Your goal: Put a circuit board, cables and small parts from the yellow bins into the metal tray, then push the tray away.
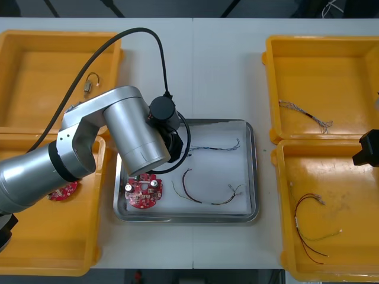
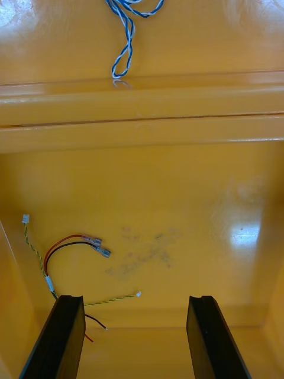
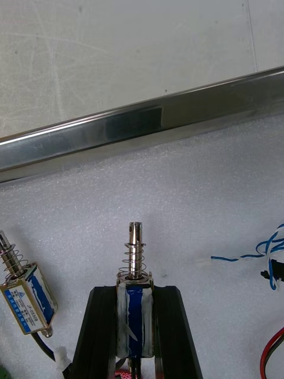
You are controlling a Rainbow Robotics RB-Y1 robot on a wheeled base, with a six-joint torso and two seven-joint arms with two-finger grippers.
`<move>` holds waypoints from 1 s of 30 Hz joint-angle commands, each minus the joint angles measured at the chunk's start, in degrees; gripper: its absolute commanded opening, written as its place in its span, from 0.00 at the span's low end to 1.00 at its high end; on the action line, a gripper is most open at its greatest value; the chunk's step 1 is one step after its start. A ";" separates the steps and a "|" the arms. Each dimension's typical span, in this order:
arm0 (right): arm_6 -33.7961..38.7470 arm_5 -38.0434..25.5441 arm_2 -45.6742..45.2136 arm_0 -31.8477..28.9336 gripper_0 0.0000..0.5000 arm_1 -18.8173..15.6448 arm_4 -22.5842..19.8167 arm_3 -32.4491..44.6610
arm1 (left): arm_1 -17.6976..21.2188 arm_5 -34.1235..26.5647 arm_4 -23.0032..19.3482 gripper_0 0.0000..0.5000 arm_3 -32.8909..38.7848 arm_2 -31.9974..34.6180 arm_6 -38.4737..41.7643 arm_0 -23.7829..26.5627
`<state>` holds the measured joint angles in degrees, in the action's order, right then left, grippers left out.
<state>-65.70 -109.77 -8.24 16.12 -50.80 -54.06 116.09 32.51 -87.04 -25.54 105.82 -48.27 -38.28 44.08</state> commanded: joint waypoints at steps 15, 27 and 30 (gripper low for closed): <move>0.84 -0.23 -1.78 -0.56 1.00 -2.37 0.36 1.51 | 0.54 1.00 1.11 0.00 -0.44 -1.30 4.09 -1.36; 0.84 -0.23 -1.78 -0.56 1.00 -2.37 0.36 1.51 | 0.89 1.44 4.01 0.31 -0.44 -3.32 4.53 -1.45; 0.84 -0.23 -1.78 -0.56 1.00 -2.37 0.36 1.51 | 0.98 1.44 4.09 0.55 -0.44 -3.32 4.53 -1.54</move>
<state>-65.70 -109.77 -8.24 16.12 -50.80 -54.06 116.09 32.54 -86.31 -22.19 104.94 -50.85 -38.28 43.40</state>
